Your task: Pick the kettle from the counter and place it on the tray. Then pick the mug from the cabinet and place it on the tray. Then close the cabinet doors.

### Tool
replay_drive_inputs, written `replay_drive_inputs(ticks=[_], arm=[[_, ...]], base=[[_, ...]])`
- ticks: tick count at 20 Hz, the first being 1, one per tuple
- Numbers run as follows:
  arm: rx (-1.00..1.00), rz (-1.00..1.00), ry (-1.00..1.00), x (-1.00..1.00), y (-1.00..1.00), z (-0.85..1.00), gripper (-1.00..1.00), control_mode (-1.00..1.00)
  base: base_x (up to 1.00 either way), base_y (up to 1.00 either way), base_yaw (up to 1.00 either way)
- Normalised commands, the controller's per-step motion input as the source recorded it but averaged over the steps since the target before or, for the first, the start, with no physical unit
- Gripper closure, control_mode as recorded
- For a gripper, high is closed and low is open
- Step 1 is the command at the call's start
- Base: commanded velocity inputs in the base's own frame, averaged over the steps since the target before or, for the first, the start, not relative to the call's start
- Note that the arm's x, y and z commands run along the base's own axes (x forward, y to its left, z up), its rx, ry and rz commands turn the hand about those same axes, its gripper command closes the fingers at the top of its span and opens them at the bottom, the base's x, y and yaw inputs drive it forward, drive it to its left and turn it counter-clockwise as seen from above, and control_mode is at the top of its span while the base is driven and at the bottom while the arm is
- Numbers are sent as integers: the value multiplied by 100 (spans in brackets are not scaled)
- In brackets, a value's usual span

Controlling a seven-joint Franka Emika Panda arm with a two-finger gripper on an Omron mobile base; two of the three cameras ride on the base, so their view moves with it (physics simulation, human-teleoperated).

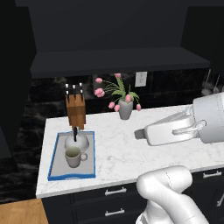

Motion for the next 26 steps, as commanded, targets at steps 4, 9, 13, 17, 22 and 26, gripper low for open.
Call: replay_drive_inputs(ticks=[4, 9, 13, 17, 22, 26], arm=[[-20, 43, -34, -32, 34, 14, -100, -100], [-24, 23, -41, -31, 40, 18, -100, -100], [-12, 9, -24, -16, 33, 23, -100, -100], [-3, 8, -13, -8, 27, 25, -100, -100], [0, 9, -13, -10, 26, 26, -100, -100], [-1, 7, -16, -11, 33, 24, -100, -100]], base=[[0, 0, 0], [0, 0, 0], [0, 0, 0], [0, 0, 0], [0, 0, 0], [0, 0, 0]])
